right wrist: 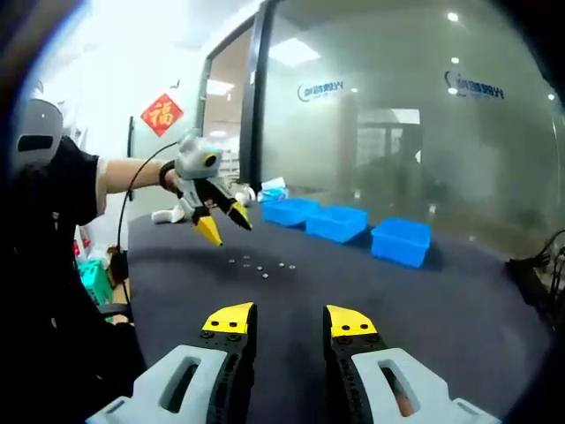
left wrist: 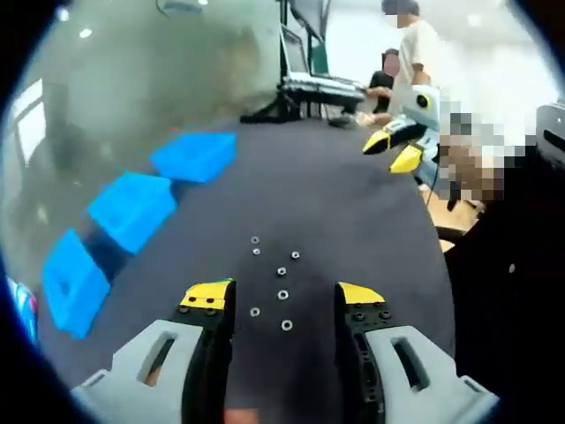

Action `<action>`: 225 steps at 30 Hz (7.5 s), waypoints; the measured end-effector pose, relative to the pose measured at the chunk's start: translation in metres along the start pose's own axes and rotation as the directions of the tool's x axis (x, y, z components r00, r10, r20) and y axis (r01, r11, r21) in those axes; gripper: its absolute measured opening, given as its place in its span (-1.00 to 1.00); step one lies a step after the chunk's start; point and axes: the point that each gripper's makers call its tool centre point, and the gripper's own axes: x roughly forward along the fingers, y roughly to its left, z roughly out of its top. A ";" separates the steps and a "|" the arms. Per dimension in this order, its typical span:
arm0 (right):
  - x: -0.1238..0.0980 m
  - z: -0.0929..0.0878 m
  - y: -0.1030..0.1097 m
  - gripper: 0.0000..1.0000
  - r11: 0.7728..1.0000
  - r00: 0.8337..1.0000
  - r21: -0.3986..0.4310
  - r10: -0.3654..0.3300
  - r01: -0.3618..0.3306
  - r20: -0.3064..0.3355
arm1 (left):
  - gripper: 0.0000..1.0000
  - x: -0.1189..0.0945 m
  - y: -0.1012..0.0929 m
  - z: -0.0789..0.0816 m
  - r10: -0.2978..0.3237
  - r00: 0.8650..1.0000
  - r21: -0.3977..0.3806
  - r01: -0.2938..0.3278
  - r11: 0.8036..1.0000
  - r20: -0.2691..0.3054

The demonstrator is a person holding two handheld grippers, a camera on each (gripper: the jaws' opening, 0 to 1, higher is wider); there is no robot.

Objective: Sort the screws, nuts, and washers into the corresponding bins

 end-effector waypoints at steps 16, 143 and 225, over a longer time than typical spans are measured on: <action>-0.001 -0.005 -0.001 -0.47 1.000 1.000 0.023 -0.001 0.001 0.018 | -0.35 0.044 -0.010 -0.010 -0.061 0.970 0.104 0.087 0.991 -0.234; 0.019 0.012 0.023 -0.47 0.998 0.997 0.057 0.035 -0.039 0.073 | -0.88 -0.086 0.285 -0.004 0.790 0.598 -0.474 -0.661 0.582 0.136; 0.000 0.003 0.010 -0.47 0.999 0.998 0.019 -0.039 0.038 0.053 | -0.24 -0.096 -0.015 -0.067 0.418 0.837 -0.328 -0.308 0.893 0.353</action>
